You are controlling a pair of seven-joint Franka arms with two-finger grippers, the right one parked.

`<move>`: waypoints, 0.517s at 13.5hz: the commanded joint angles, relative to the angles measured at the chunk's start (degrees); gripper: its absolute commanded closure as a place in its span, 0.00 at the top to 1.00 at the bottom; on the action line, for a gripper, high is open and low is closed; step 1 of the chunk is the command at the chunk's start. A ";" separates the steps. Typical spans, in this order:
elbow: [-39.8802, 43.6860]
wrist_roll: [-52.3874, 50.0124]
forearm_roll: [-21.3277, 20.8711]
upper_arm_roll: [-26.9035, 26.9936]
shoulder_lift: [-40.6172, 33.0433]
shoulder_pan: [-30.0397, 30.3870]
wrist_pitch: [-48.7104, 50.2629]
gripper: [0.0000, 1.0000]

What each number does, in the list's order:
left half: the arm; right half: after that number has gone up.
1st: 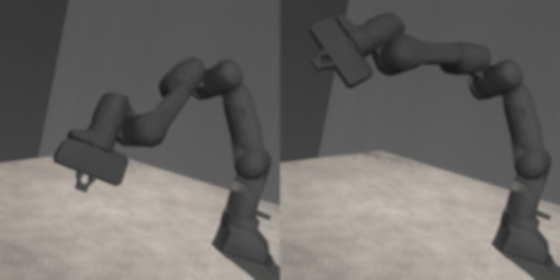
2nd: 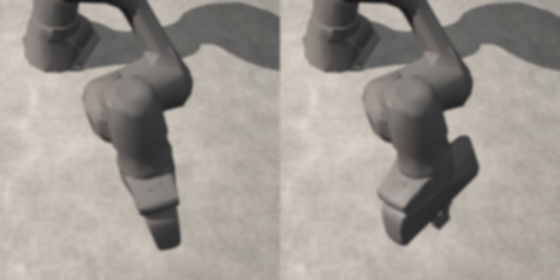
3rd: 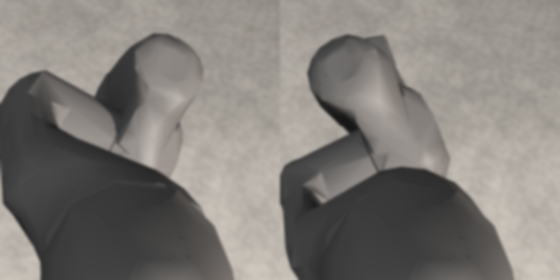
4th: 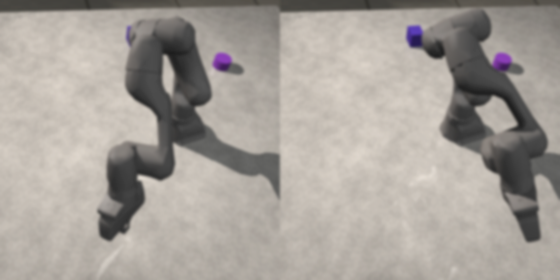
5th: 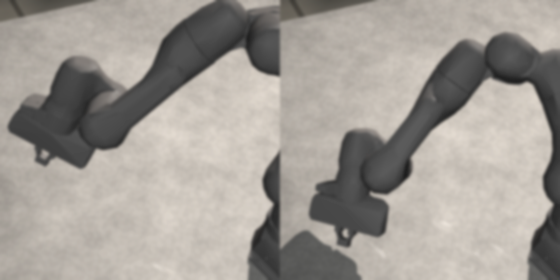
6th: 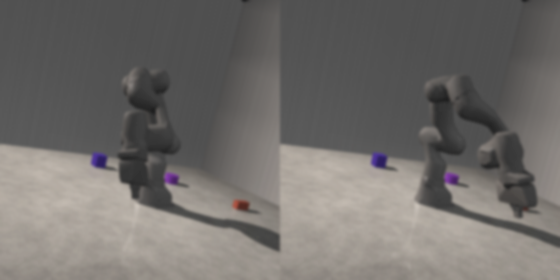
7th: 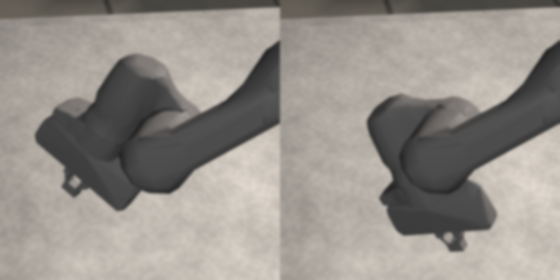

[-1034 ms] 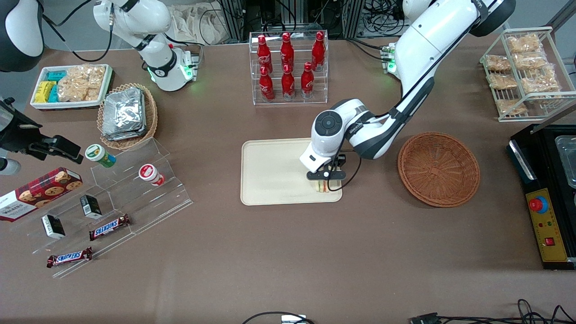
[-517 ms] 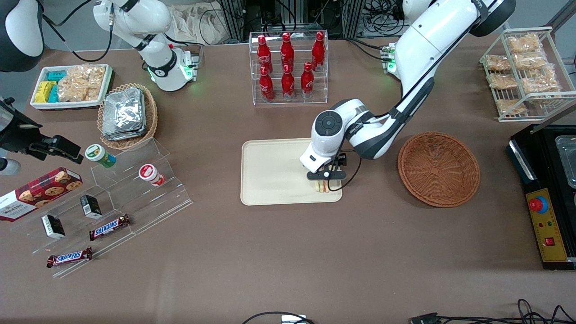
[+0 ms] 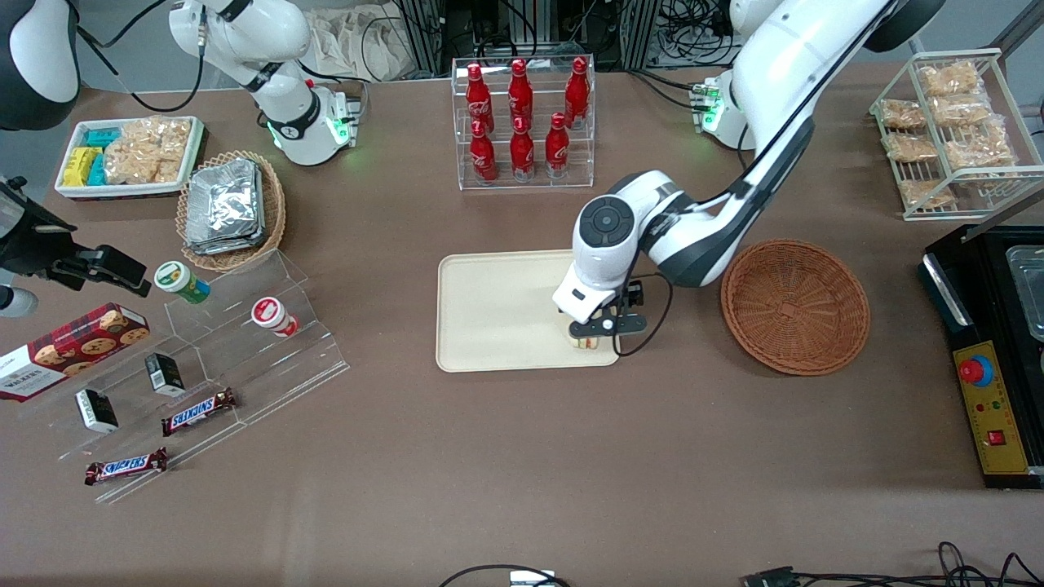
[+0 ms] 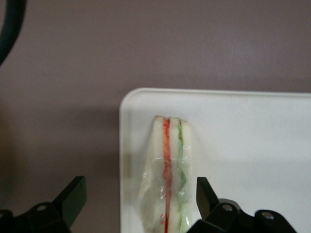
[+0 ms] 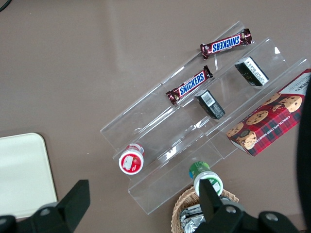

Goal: Place sandwich from basket to tray

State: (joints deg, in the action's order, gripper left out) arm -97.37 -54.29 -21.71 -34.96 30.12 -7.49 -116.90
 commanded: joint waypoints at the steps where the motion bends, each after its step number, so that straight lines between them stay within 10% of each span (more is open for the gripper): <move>1: 4.12 6.19 6.66 0.85 -7.50 0.72 10.96 1.00; 7: -1.13 18.93 15.99 15.87 -26.66 0.20 18.11 1.00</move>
State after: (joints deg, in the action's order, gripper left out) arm -93.03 -39.44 -8.17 -23.72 9.78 -6.79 -98.51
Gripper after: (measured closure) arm 0.000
